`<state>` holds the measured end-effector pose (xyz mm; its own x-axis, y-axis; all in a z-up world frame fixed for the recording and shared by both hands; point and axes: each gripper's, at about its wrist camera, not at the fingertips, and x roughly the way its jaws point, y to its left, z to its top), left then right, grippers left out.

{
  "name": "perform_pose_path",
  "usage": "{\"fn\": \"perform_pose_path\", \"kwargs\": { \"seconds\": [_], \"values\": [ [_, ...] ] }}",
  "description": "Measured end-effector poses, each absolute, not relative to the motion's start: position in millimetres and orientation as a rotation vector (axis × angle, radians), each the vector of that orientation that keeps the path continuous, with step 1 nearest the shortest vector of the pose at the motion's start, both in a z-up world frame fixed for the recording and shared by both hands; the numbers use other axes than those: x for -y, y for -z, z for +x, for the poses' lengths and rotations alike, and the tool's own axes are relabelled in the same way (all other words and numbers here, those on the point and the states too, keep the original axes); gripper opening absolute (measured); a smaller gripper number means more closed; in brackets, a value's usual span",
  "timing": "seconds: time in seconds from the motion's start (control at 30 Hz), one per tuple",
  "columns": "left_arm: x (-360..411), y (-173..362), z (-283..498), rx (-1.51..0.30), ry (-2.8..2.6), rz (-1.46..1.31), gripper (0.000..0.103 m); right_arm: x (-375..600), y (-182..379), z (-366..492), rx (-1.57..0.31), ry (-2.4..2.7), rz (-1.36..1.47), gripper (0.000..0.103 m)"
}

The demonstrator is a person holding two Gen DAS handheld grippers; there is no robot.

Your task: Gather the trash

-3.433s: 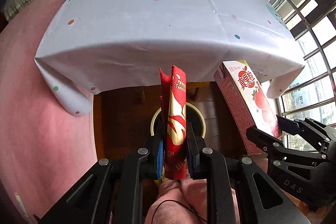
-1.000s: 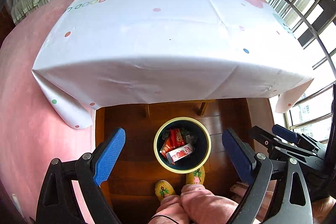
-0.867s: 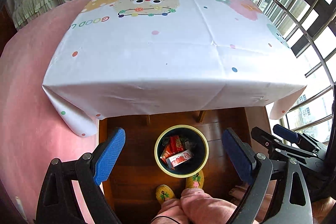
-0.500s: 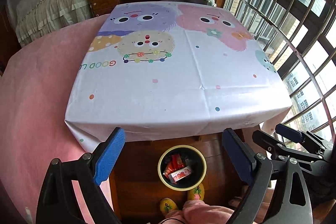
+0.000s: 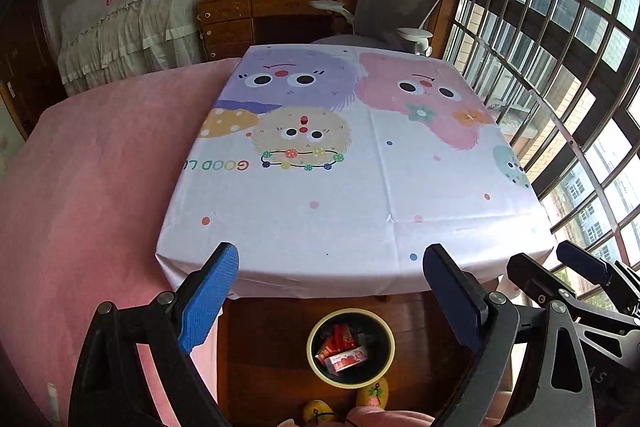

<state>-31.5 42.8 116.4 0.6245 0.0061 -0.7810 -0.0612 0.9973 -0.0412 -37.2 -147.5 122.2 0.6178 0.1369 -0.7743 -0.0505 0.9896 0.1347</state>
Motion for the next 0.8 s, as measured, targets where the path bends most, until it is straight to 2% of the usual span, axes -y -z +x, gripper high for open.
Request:
{"fn": "perform_pose_path", "kwargs": {
  "seconds": [0.8],
  "values": [
    [-36,-105,-44,-0.888,-0.09,-0.058,0.094,146,-123,-46,-0.863,-0.106,0.061,0.074]
  ]
}}
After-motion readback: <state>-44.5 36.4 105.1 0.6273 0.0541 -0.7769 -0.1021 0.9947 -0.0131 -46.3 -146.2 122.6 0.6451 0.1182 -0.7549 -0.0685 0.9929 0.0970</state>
